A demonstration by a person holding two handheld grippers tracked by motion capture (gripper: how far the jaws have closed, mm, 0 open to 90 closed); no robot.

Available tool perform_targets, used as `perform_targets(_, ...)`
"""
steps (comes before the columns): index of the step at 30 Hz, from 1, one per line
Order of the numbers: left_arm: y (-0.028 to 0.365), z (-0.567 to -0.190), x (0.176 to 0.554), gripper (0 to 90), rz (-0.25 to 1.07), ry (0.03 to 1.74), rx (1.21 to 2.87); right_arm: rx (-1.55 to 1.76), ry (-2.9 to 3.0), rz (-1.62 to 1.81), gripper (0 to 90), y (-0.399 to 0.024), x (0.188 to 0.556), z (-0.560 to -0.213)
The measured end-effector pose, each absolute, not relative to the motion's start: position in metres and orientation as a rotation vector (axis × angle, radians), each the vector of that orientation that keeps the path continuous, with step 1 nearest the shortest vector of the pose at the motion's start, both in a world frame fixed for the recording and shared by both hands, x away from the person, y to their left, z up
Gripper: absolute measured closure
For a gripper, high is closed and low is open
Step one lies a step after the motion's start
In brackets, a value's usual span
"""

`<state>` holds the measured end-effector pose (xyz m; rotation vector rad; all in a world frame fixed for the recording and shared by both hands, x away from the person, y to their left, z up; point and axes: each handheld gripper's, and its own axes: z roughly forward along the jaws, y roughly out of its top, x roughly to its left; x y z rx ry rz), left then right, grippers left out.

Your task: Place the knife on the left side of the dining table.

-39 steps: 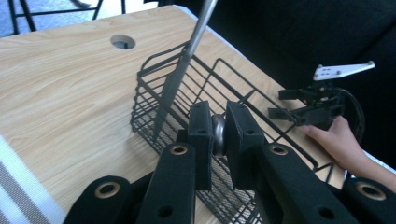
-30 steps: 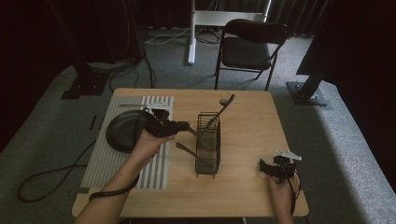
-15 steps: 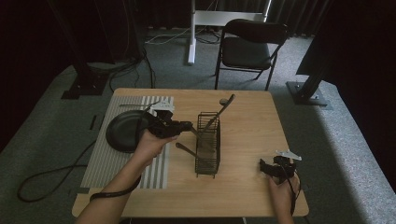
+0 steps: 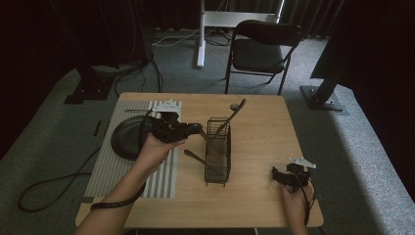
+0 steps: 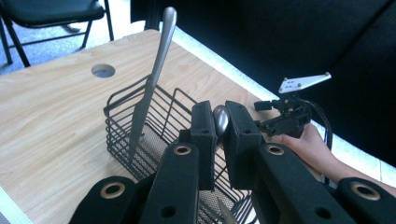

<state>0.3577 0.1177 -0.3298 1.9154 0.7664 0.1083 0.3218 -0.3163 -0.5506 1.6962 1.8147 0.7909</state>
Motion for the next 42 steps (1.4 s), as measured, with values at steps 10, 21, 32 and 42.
perform_targets(10,0.124,-0.308,0.352,83.9,0.124,0.756,1.859,1.696,1.815,0.79,12.0,-0.316,0.322,-0.551)
perform_targets(21,0.138,-0.284,0.35,83.9,0.176,0.762,1.801,1.698,1.815,0.791,12.0,-0.316,0.322,-0.551)
perform_targets(32,0.162,-0.272,0.345,83.9,0.221,0.795,1.761,1.696,1.815,0.79,12.1,-0.316,0.322,-0.551)
perform_targets(42,0.192,-0.282,0.343,83.9,0.265,0.871,1.75,1.697,1.815,0.791,12.0,-0.316,0.322,-0.551)
